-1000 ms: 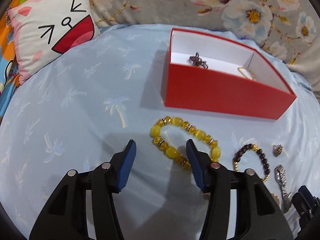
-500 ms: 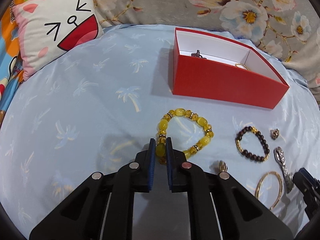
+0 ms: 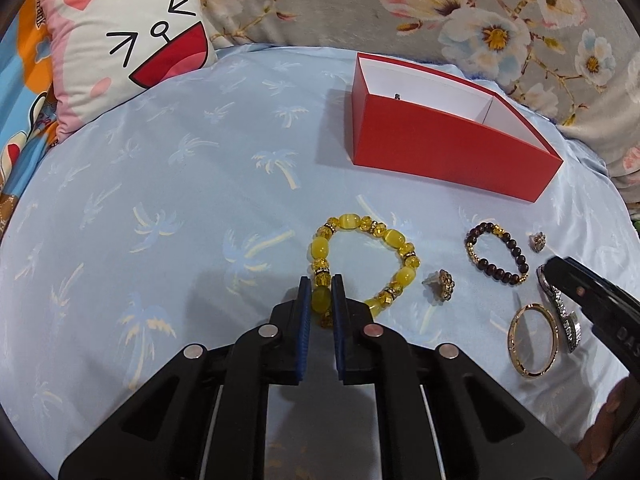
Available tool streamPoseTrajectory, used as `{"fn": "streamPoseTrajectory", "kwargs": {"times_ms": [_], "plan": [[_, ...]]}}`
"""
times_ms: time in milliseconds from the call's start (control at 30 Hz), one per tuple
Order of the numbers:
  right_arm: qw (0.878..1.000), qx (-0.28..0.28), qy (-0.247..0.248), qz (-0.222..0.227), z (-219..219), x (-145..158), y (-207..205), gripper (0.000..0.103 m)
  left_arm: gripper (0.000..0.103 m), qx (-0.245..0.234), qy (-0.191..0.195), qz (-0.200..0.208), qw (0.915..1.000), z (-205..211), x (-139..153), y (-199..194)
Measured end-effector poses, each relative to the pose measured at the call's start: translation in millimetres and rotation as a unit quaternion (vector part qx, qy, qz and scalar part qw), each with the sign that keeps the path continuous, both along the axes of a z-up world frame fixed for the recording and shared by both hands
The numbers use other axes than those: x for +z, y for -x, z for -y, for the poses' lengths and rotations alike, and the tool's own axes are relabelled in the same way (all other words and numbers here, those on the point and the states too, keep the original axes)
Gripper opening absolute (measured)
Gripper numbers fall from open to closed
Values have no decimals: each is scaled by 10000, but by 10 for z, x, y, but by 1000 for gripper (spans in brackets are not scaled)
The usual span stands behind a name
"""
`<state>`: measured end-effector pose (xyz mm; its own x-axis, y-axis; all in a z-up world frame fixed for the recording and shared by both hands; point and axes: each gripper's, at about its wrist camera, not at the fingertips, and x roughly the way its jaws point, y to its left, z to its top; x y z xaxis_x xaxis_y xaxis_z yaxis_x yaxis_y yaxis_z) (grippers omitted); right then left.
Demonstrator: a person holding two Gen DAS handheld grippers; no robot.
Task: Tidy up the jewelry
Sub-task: 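Grasp the yellow faceted bracelet with the left tool while the right tool reaches toward the silver watch, then grasp the dark brown bead bracelet with the right tool while the left tool holds the yellow bracelet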
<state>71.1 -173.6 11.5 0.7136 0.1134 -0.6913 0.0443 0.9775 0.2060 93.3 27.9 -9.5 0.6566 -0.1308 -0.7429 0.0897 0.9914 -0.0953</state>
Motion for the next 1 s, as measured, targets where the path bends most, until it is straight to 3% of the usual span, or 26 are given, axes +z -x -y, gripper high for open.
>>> {"fn": "streamPoseTrajectory", "kwargs": {"times_ms": [533, 1000], "plan": [[9984, 36, 449, -337, -181, -151, -362, 11, 10, -54, -163, 0, 9999, 79, 3, -67], [9998, -173, -20, -139, 2, -110, 24, 8, 10, -53, -169, 5, 9998, 86, 3, -65]]}}
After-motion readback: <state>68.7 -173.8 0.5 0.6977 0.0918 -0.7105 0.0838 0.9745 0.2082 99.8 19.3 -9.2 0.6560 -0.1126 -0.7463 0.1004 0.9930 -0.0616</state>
